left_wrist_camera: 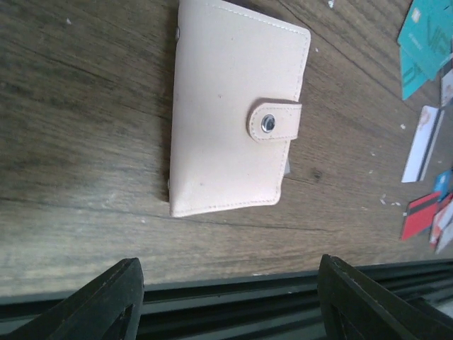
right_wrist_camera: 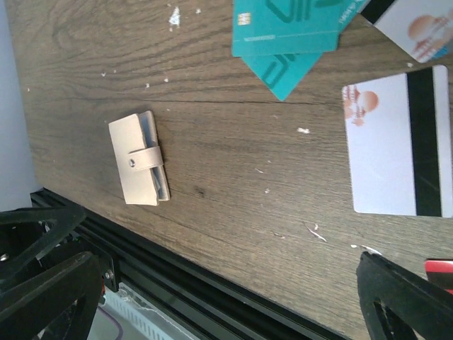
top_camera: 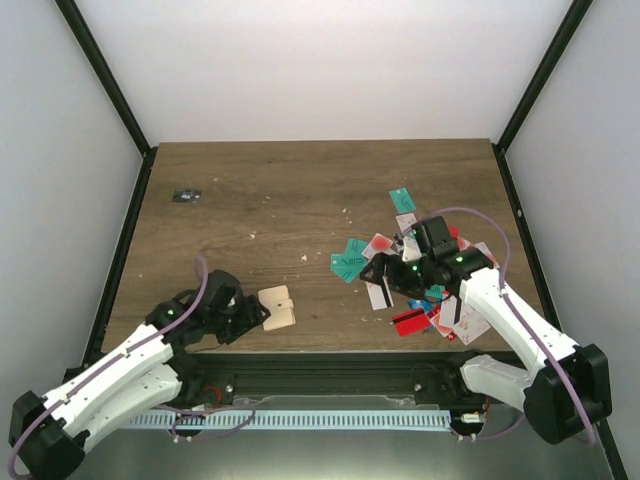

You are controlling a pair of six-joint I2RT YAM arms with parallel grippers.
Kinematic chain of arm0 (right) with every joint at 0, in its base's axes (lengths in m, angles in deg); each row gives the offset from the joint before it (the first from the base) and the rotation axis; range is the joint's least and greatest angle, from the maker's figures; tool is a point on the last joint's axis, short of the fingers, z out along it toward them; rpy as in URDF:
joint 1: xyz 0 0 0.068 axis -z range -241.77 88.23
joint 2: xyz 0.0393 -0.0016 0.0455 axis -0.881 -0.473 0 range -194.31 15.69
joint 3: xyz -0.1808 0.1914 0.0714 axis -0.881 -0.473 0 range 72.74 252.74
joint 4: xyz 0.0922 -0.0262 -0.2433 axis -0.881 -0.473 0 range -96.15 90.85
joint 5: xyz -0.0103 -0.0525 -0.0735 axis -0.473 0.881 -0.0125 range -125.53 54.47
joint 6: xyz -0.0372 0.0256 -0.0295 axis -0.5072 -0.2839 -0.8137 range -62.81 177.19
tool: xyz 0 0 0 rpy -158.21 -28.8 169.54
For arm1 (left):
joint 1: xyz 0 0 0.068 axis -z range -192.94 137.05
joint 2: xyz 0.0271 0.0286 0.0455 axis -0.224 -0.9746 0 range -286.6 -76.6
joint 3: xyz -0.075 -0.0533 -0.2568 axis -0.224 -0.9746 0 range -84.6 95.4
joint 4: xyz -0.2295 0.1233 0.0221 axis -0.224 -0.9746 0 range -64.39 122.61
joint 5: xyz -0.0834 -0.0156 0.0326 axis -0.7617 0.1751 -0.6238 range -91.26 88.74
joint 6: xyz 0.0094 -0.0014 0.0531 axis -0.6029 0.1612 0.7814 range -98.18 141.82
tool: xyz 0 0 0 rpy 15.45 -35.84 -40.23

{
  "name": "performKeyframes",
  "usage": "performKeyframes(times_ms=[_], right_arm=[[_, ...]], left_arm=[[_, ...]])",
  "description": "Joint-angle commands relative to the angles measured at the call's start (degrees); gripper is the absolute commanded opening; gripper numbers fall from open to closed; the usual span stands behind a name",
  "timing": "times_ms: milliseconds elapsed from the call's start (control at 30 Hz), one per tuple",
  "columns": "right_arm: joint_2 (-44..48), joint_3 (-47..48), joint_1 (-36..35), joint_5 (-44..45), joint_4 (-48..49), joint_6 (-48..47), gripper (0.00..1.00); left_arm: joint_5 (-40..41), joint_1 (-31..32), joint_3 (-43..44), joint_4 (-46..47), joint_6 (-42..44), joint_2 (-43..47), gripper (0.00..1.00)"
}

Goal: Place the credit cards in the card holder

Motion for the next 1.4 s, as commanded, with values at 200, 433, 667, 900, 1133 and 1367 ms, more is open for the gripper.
performKeyframes(times_ms=[200,433,667,900,1133,1367], right_arm=[[-2.29,10.55,-13.75,19.11,-3.1,4.17,1.0],[-7.42,14.98,-25.44,26.04,-2.11,5.55,1.0],[-15.39,18.02,-28.47,27.8,-1.33,7.71,1.0],[-20.52,21.87,-28.47,27.19,-2.41,4.25,1.0],[-23.6,22.06,-28.46,25.23,-1.51,2.35,1.0],[-25.49,23.22,-28.47,26.54,-3.35,0.51,1.0]], left_arm=[[-1.34,-0.79,-2.13,11.31,11.1,-10.18,0.64],[-4.25,-4.86,-3.47,13.36,15.52,-11.1,0.59],[-8.68,-9.82,-5.43,19.75,17.94,-14.55,0.53],[-12.55,-12.28,-6.22,23.83,19.99,-22.61,0.45],[-16.08,-12.43,-6.7,30.53,21.33,-28.65,0.33],[-19.47,-12.36,-5.55,35.95,22.69,-35.27,0.28]])
